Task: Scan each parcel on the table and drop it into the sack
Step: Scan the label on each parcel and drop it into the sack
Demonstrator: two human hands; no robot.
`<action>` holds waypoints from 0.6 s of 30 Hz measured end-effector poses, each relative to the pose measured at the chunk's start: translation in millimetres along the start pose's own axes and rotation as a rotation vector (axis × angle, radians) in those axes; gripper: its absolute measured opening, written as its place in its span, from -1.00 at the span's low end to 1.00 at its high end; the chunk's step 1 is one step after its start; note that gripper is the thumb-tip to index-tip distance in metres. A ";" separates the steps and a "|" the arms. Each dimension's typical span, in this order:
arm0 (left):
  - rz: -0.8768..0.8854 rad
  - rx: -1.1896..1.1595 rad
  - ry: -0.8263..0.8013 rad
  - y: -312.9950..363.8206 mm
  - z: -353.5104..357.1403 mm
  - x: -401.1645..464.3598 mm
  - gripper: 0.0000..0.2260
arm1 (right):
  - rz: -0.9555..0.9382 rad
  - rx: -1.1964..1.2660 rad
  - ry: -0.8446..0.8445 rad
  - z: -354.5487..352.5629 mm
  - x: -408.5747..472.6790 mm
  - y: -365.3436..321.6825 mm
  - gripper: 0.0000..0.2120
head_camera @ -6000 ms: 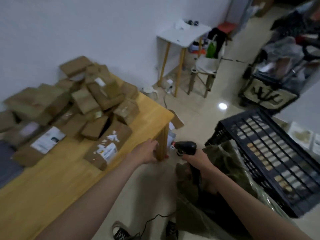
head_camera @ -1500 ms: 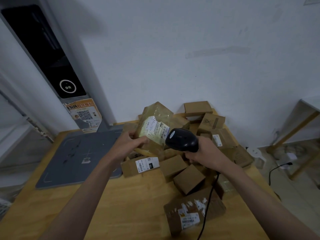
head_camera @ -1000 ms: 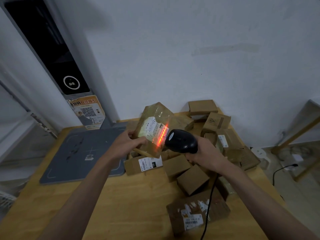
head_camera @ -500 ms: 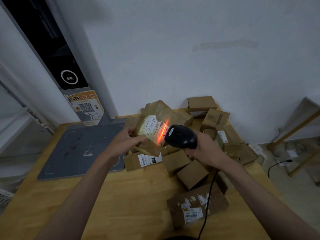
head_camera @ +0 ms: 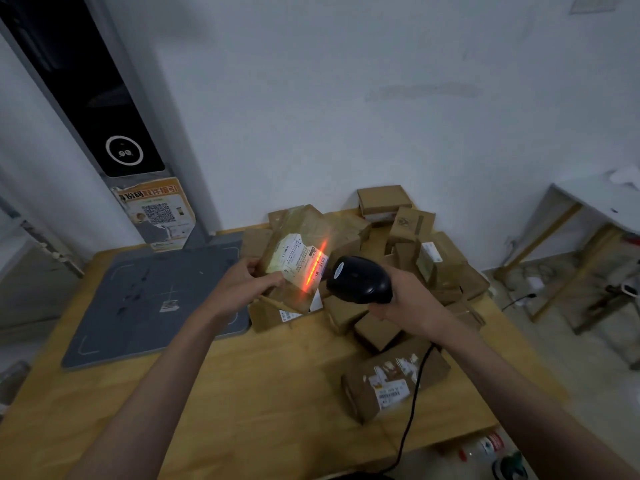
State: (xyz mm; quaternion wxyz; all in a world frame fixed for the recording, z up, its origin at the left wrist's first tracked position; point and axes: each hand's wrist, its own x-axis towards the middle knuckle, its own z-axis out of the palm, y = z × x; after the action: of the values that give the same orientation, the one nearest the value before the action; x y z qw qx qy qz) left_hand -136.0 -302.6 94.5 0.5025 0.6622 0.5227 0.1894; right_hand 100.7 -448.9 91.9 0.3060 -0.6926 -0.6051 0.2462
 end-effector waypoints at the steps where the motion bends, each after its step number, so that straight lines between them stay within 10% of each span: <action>1: 0.004 -0.004 -0.005 -4.9 -2.9 -3.2 -0.53 | 0.012 0.000 0.007 3.7 -7.2 -4.0 -0.61; 10: 0.010 0.016 -0.154 -43.7 -11.6 -49.3 -0.21 | 0.174 -0.021 0.075 44.2 -90.7 -32.6 -0.64; 15: 0.042 0.058 -0.331 -48.2 24.3 -73.4 -0.50 | 0.433 0.045 0.155 57.9 -148.9 -35.9 -0.75; 18: 0.059 0.138 -0.432 -46.6 61.6 -86.6 -0.21 | 0.555 0.163 0.255 62.6 -188.5 -27.5 -0.75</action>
State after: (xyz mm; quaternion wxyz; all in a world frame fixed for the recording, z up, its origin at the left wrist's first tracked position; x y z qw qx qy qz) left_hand -144.7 -410.3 52.0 0.5507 0.7351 0.3949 0.0217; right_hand 9.7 -625.2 63.0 0.3550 -0.8298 -0.3278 0.2794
